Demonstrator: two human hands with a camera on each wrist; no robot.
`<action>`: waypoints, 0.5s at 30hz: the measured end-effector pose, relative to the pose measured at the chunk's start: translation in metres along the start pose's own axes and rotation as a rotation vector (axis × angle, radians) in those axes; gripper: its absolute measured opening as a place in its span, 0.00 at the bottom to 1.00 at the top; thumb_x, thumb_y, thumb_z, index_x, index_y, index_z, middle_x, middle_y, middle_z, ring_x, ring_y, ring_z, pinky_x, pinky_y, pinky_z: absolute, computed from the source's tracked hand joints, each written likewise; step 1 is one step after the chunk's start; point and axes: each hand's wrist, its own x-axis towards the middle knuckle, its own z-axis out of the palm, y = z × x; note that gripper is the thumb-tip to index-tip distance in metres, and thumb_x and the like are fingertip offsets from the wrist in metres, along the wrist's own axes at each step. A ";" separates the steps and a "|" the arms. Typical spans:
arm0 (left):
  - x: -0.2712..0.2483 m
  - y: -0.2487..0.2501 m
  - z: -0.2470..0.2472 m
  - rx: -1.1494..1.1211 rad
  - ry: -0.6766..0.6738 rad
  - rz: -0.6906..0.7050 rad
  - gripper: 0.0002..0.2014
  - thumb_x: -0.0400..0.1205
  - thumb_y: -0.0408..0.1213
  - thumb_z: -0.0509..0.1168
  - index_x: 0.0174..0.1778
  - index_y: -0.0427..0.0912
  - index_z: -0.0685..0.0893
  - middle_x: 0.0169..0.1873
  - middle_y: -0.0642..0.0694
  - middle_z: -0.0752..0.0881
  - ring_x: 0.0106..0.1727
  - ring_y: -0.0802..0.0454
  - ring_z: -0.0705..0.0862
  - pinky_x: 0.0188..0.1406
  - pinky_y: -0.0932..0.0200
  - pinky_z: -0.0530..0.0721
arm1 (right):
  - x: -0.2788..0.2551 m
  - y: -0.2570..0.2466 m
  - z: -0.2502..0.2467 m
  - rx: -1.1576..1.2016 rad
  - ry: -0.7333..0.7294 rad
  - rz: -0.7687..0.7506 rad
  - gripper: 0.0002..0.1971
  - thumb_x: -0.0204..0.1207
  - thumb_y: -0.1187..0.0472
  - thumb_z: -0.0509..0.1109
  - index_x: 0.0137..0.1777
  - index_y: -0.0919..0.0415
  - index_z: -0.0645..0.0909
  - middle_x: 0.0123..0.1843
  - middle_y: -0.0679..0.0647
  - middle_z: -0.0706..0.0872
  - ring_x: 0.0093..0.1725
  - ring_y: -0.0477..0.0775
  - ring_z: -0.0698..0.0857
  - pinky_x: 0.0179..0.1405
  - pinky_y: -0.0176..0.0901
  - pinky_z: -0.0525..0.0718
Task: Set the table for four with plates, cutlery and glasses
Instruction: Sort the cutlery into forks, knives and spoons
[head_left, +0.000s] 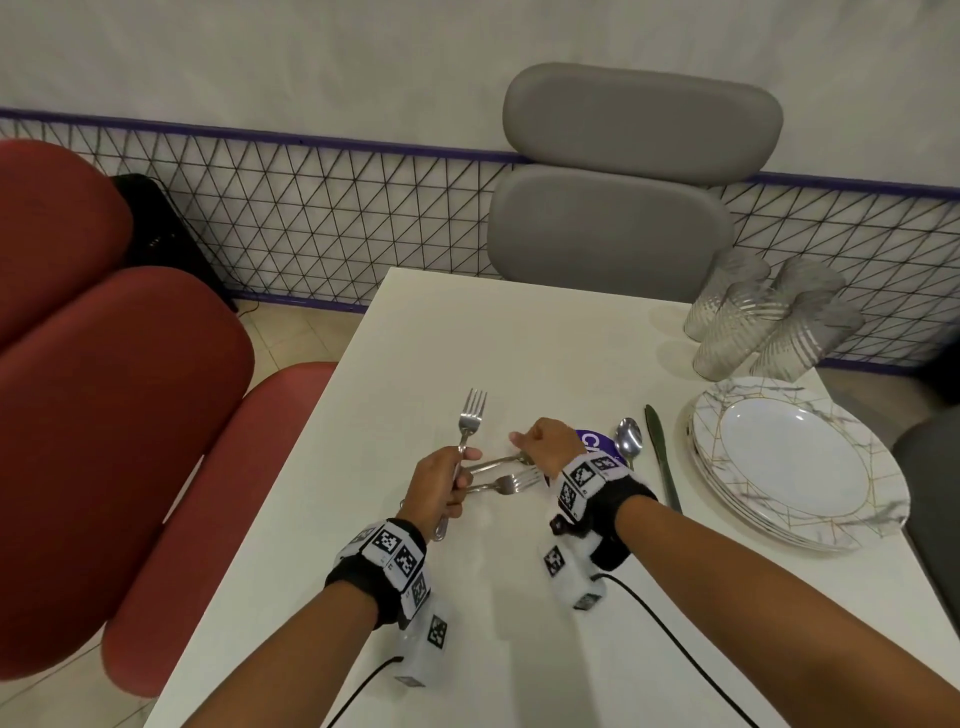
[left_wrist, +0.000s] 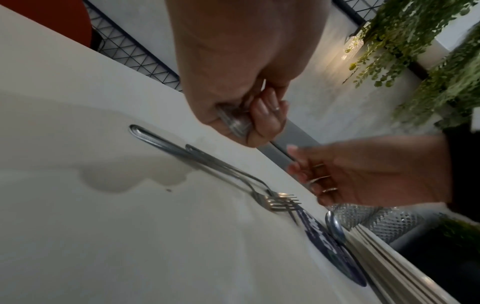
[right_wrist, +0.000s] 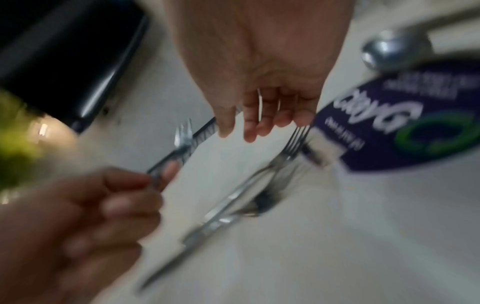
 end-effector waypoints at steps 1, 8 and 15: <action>0.001 -0.002 -0.003 0.010 0.012 0.016 0.11 0.84 0.37 0.54 0.47 0.41 0.82 0.19 0.51 0.70 0.15 0.60 0.61 0.14 0.69 0.58 | -0.001 0.006 -0.001 -0.132 0.019 0.005 0.18 0.79 0.47 0.62 0.45 0.65 0.77 0.47 0.59 0.81 0.48 0.57 0.81 0.47 0.45 0.77; 0.006 -0.010 -0.016 0.091 0.071 0.144 0.12 0.86 0.35 0.52 0.49 0.41 0.82 0.25 0.47 0.76 0.18 0.59 0.70 0.17 0.66 0.66 | -0.001 0.028 0.012 -0.153 -0.071 0.041 0.06 0.77 0.63 0.64 0.45 0.64 0.81 0.45 0.61 0.84 0.45 0.57 0.83 0.40 0.41 0.80; 0.012 -0.002 -0.034 0.222 0.188 0.224 0.13 0.86 0.34 0.53 0.42 0.45 0.82 0.31 0.46 0.83 0.29 0.55 0.75 0.21 0.72 0.69 | -0.015 0.004 -0.040 0.035 -0.121 -0.378 0.08 0.73 0.70 0.68 0.38 0.56 0.81 0.38 0.54 0.84 0.38 0.49 0.79 0.39 0.31 0.75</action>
